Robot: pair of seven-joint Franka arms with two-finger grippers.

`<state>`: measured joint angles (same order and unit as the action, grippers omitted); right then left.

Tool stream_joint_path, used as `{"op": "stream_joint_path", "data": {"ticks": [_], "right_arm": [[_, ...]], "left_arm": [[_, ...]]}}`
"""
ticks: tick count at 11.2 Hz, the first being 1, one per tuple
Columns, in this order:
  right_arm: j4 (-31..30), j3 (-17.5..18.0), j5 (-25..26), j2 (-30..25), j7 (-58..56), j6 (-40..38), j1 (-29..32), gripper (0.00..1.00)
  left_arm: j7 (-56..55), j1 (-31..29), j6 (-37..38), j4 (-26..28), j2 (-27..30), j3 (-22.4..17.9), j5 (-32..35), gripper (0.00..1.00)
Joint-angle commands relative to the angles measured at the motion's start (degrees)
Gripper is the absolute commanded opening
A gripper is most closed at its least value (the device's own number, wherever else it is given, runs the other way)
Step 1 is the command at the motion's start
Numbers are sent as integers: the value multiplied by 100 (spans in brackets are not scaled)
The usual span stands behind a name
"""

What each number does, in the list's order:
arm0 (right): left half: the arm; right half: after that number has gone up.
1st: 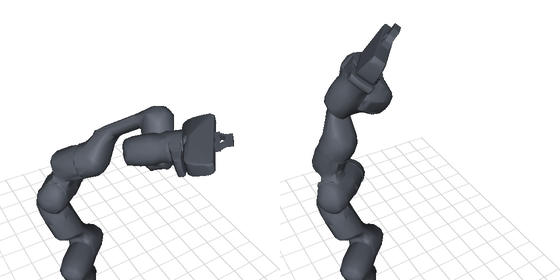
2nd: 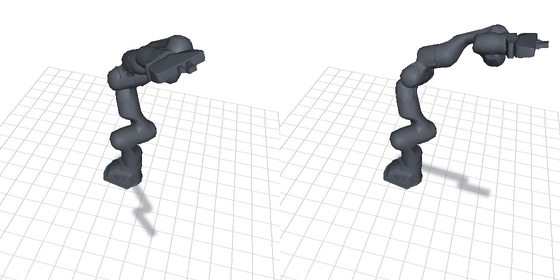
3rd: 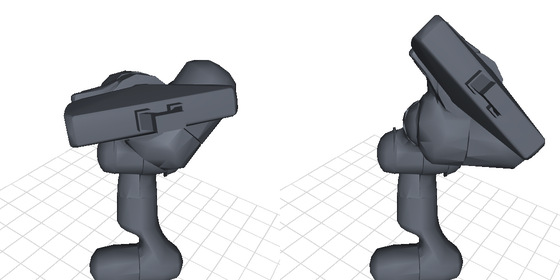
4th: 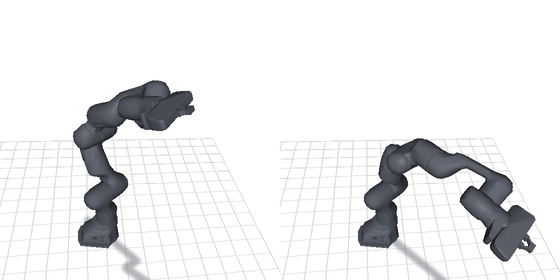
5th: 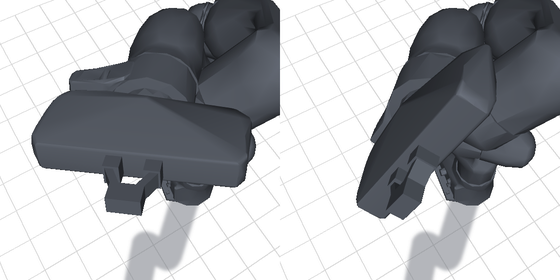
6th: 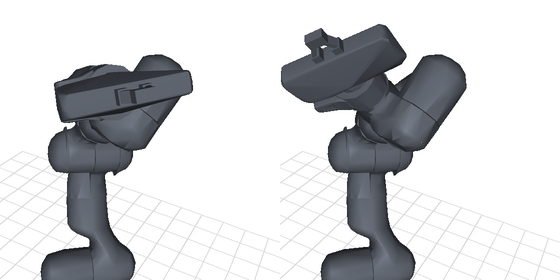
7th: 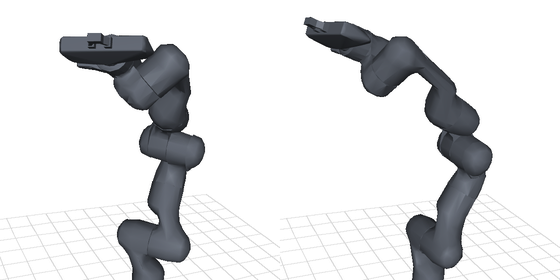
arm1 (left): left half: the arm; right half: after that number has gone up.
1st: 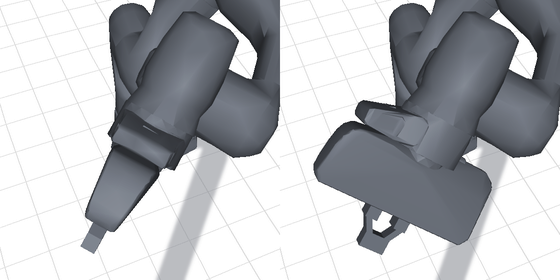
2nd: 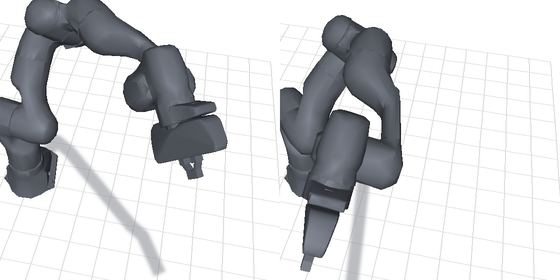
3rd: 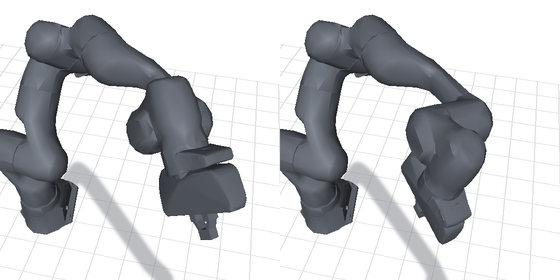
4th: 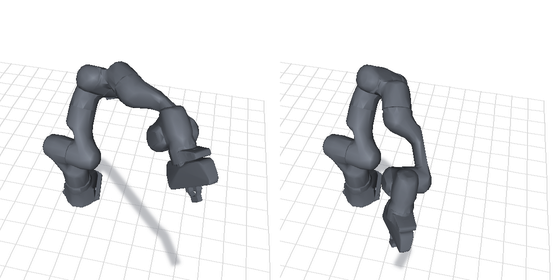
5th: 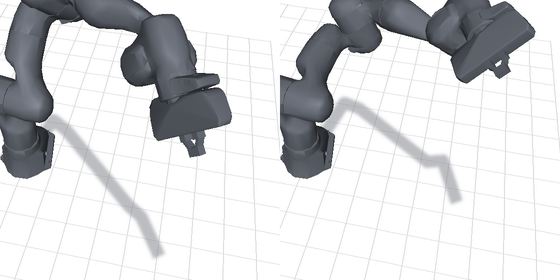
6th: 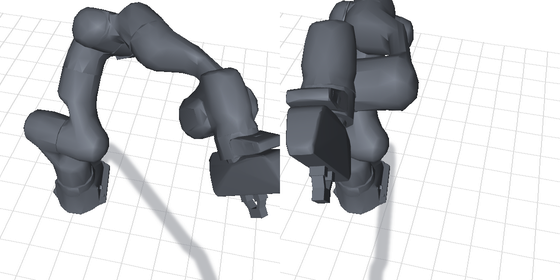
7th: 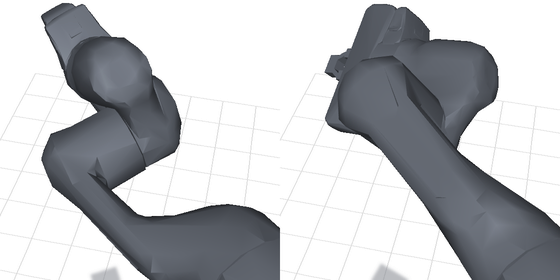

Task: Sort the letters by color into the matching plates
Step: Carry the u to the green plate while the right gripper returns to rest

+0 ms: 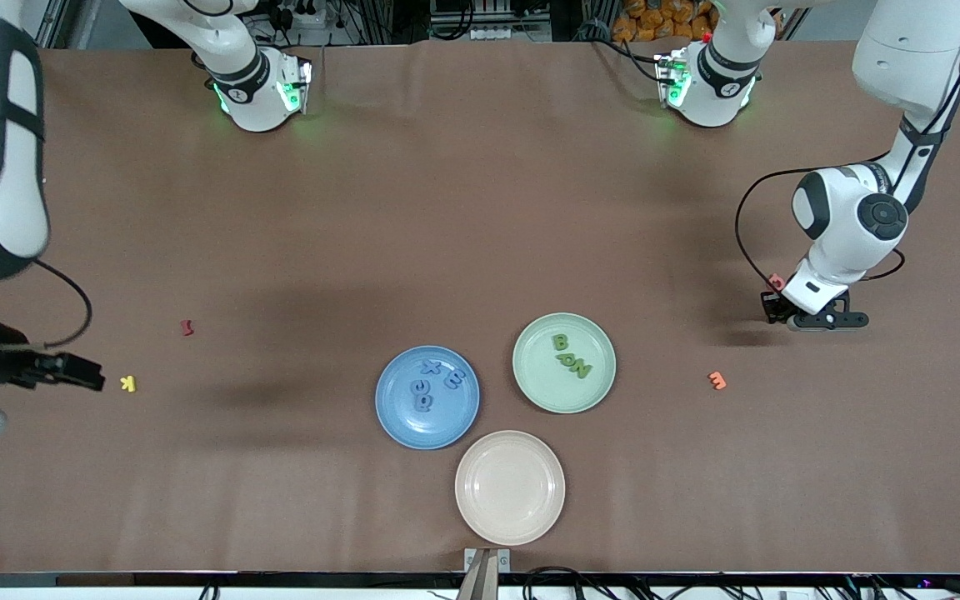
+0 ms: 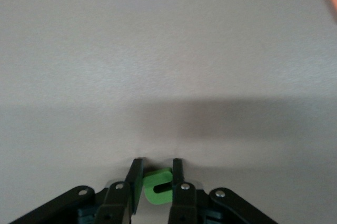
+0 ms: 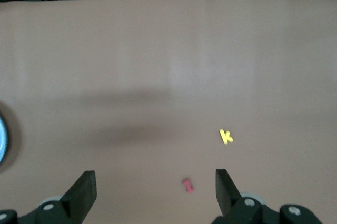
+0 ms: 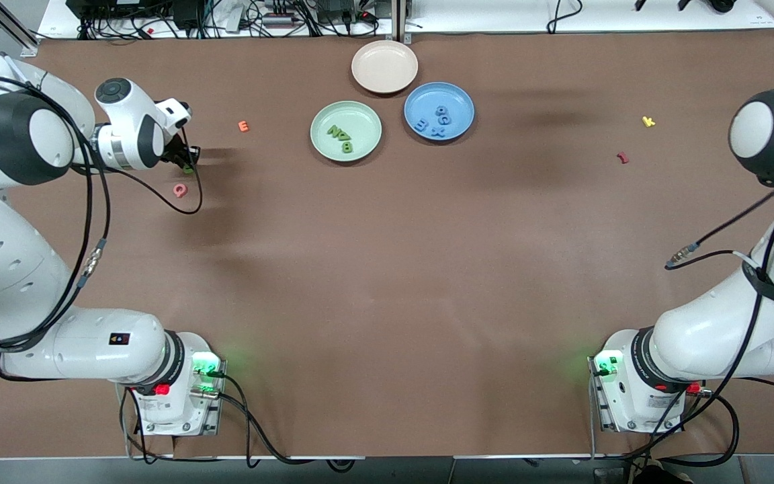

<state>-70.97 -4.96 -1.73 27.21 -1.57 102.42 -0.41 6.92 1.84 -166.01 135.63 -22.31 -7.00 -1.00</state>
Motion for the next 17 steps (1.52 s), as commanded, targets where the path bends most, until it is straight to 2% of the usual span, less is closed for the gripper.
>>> {"op": "stream_joint_path", "data": {"ticks": [1, 4, 7, 8, 10, 13, 17], "right_arm": [[-330, 66, 505, -846, -37, -931, -20, 100], [-400, 83, 524, -1470, 33, -1863, -117, 100], [-882, 110, 472, -2139, 60, -2059, -179, 100], [-997, 136, 472, -2228, 77, -2077, -187, 100], [-1225, 162, 480, -2299, 270, -1999, -187, 100], [-1376, 162, 480, -2299, 568, -1814, -249, 100], [-1306, 162, 454, -2237, 666, -1708, -258, 100]], "left_arm": [[178, 10, 234, -211, -28, 339, -662, 5], [135, 53, 1043, -651, 87, 567, -1190, 4], [-250, 115, 1982, -1379, 87, 761, -1297, 0], [-705, 159, 2064, -1556, 69, 1014, -1288, 0], [-1331, 334, 2134, -1863, -9, 1305, -1279, 0], [-1439, 746, 2258, -2172, -159, 1342, -1271, 0], [-1448, 1397, 2258, -2874, -659, 1342, -1271, 0]]}}
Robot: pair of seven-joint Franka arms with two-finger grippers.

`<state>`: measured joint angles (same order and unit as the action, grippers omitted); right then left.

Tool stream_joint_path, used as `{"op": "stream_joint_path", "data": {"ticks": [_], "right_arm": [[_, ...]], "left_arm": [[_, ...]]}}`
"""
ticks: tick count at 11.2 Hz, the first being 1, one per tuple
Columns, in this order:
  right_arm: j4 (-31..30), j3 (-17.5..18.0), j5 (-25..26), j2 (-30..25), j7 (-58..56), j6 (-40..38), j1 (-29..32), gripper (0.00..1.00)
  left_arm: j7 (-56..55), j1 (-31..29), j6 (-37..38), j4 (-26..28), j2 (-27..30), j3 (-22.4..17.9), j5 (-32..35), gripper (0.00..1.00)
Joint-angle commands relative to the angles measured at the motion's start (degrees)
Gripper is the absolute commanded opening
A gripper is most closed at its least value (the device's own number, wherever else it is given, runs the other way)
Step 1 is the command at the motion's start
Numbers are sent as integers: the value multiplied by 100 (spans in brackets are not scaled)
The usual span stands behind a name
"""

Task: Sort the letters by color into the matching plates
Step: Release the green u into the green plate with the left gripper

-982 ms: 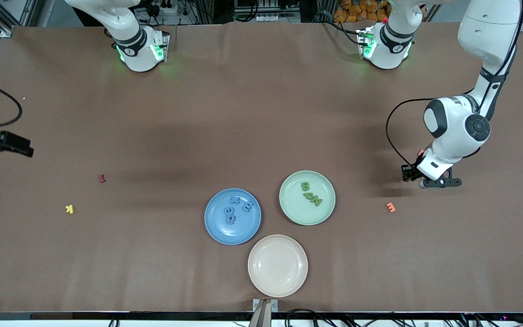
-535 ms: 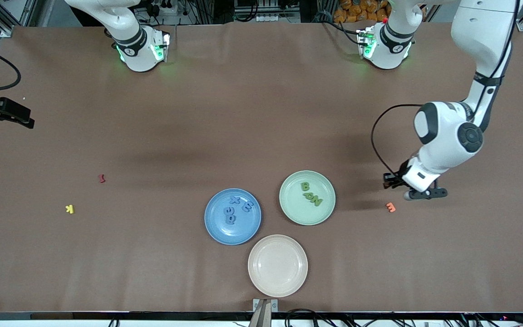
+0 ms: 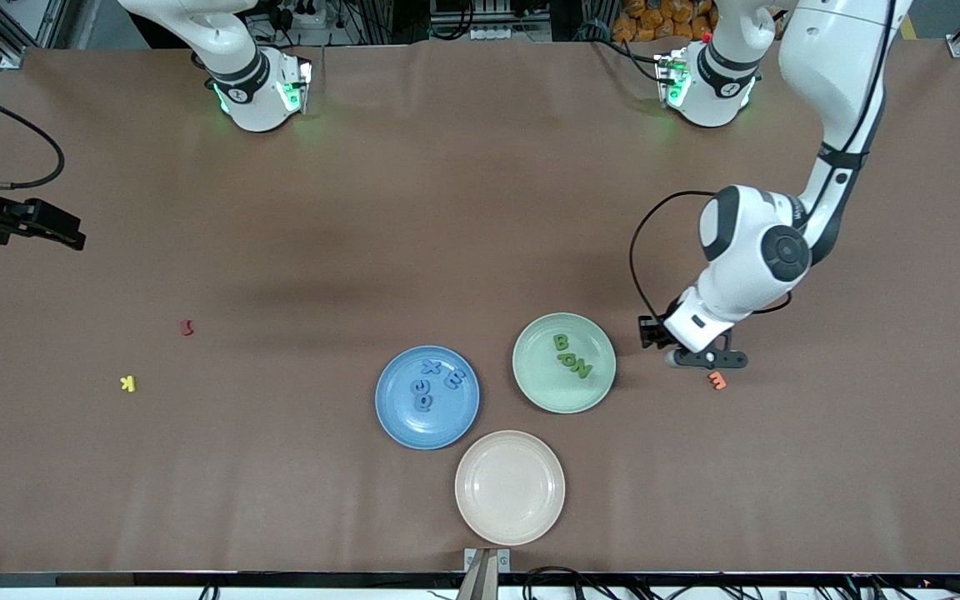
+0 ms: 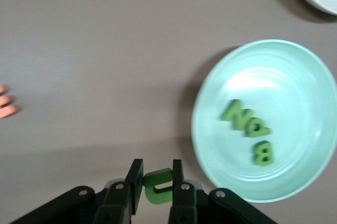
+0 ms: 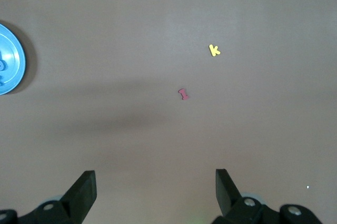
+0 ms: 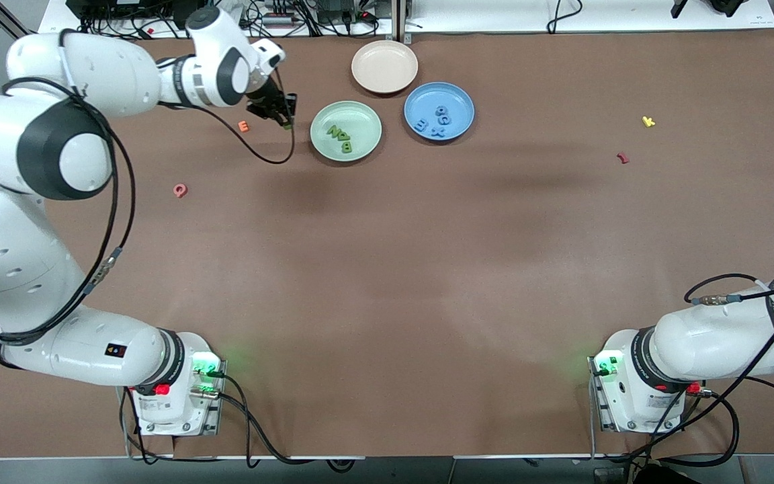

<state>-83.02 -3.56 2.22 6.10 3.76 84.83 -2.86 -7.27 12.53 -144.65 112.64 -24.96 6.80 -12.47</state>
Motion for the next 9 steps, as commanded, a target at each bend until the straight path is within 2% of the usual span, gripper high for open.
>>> {"op": "stream_joint_path", "data": {"ticks": [1, 4, 6, 7, 8, 9], "right_arm": [[-100, 13, 59, -127, 143, 51, -13, 100], [-65, 13, 50, -109, 134, 87, 31, 100], [-39, 5, 41, -109, 134, 87, 40, 100], [-39, -4, 41, -109, 134, 78, 57, 100], [-39, -13, 41, -100, 134, 78, 66, 100], [-30, -13, 85, -100, 126, 104, 75, 100]], "left_arm": [[-64, 477, 121, -768, -569, -38, -133, 0], [-914, 926, 112, -1366, -1097, -38, -28, 1], [-961, 971, 112, -1394, -1151, -47, 8, 31], [-943, 953, 112, -1385, -1134, -47, 77, 34], [-952, 927, 112, -1377, -1116, -47, 96, 57], [-969, 892, 121, -1377, -1099, -47, 96, 96]]}}
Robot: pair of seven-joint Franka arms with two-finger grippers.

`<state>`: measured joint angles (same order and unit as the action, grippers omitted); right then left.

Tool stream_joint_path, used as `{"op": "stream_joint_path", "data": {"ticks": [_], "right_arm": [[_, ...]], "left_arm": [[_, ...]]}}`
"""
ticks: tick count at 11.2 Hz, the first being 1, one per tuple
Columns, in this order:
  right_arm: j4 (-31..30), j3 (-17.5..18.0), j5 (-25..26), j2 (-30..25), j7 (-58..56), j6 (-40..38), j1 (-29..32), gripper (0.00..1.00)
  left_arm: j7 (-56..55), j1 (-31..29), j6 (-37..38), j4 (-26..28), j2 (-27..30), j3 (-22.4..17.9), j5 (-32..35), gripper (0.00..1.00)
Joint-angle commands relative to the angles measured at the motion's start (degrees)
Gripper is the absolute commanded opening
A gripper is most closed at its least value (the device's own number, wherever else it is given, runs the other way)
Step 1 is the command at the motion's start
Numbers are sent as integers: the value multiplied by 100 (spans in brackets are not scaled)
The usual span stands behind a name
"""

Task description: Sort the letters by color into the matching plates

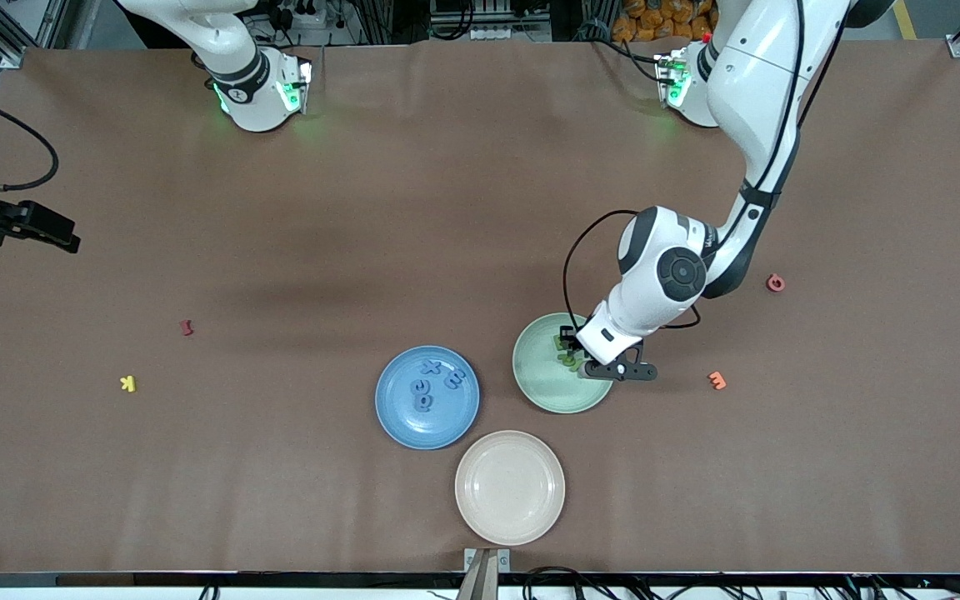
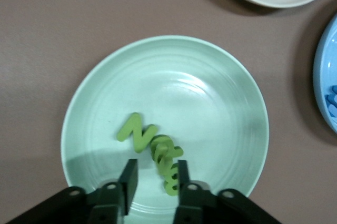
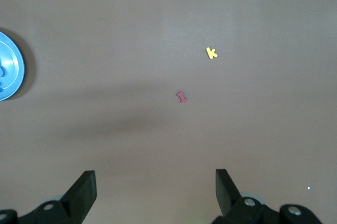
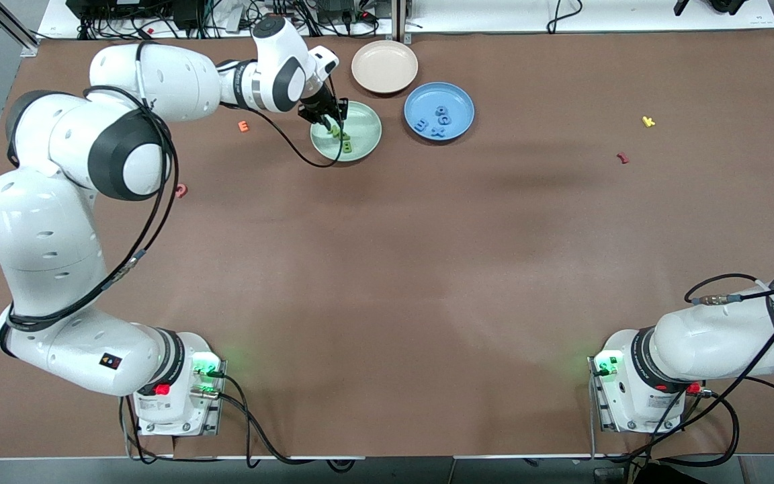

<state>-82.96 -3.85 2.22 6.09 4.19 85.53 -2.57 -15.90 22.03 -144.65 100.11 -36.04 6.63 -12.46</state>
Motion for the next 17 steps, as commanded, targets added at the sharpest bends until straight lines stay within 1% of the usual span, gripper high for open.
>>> {"op": "stream_joint_path", "data": {"ticks": [1, 3, 5, 7, 9, 11, 13, 14, 16, 17], "right_arm": [[60, 16, 68, -90, 73, 34, 64, 100], [78, 7, 50, -64, 56, -27, 90, 100], [78, 7, 68, -64, 56, -89, 55, 100], [78, 7, 76, -64, 73, -89, 90, 100], [61, 7, 120, -55, 47, -89, 99, 100], [61, 7, 138, 41, 56, -80, 99, 100], [52, 7, 138, 42, 64, -89, 90, 100], [52, 7, 138, 50, 56, -89, 107, 100], [61, -2, 147, 59, 64, -89, 108, 100], [61, -2, 147, 59, 64, -80, 134, 100]], "left_arm": [[-106, -75, 182, -80, 70, -56, 95, 100], [-107, -180, 908, -106, 411, -161, 103, 100], [-80, -373, 1455, -115, 833, -179, 339, 100], [-36, -680, 1833, -132, 1246, -171, 603, 100], [-36, -822, 2193, -132, 1686, -188, 613, 100], [-36, -989, 2624, -141, 2160, -180, 954, 100], [-27, -1147, 2914, -193, 2503, -188, 982, 100], [-27, -1226, 3168, -333, 2575, -188, 991, 100], [-27, -1350, 3800, -833, 2584, -197, 991, 100], [-27, -1437, 4047, -992, 2593, -206, 991, 100]]}}
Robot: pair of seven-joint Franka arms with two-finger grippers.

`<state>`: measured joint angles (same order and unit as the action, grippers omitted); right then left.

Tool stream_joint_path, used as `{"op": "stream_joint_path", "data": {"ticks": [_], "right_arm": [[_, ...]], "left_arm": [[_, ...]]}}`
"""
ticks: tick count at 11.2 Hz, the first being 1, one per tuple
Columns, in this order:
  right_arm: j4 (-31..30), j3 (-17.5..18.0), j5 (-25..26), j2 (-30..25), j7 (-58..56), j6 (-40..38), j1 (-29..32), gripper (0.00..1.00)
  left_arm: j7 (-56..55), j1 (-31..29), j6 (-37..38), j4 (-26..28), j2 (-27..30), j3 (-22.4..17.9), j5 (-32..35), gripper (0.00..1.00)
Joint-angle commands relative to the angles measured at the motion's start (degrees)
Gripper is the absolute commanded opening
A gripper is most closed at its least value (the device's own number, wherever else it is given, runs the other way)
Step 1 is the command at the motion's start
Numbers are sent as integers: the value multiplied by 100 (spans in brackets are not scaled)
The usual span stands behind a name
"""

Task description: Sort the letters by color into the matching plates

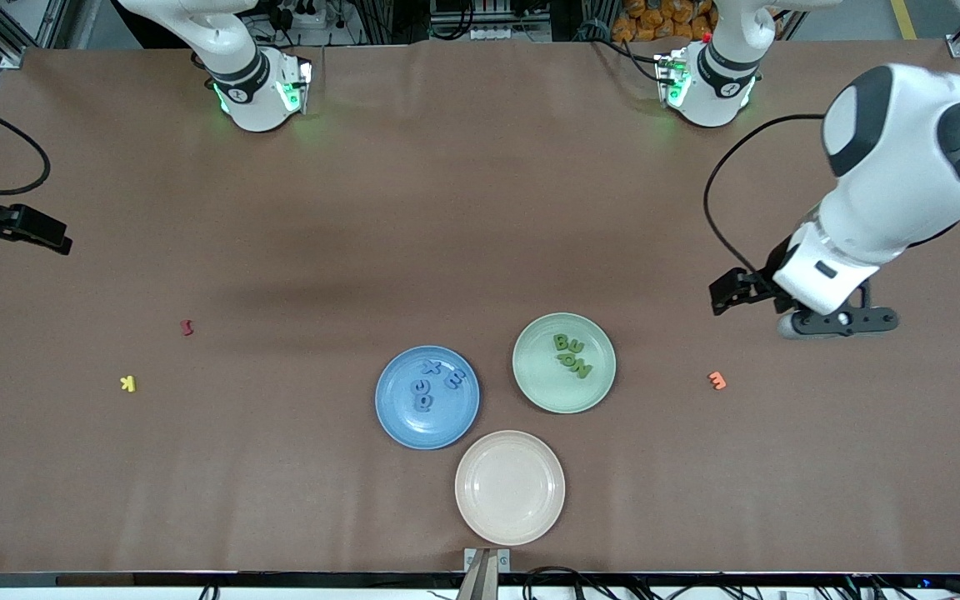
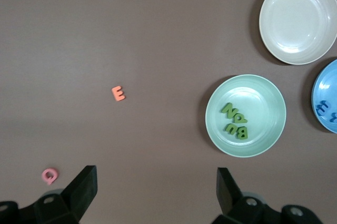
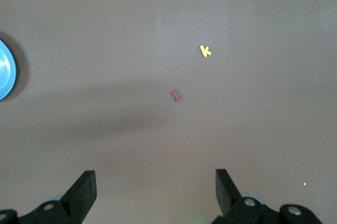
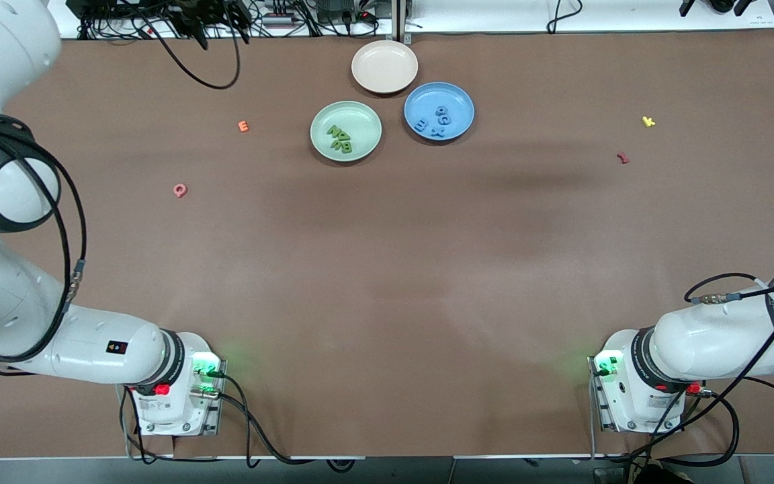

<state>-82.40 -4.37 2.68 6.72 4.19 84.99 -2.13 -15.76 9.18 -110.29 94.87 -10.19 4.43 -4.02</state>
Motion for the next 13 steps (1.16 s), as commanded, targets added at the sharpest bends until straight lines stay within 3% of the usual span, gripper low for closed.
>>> {"op": "stream_joint_path", "data": {"ticks": [1, 4, 8, 13], "right_arm": [[13, 50, 101, -4, 64, -26, 90, 100], [4, 50, 101, -4, 64, -26, 90, 100], [13, 50, 101, -4, 64, -26, 98, 100], [22, 50, 101, -4, 64, -26, 98, 100]], "left_arm": [[-15, -240, 727, -531, 86, -4, 156, 100], [468, -425, 763, -610, 368, -73, 156, 100], [1187, -838, 1422, -1014, 456, -100, 367, 100], [1233, -1006, 1703, -1041, 579, -83, 658, 100]]}}
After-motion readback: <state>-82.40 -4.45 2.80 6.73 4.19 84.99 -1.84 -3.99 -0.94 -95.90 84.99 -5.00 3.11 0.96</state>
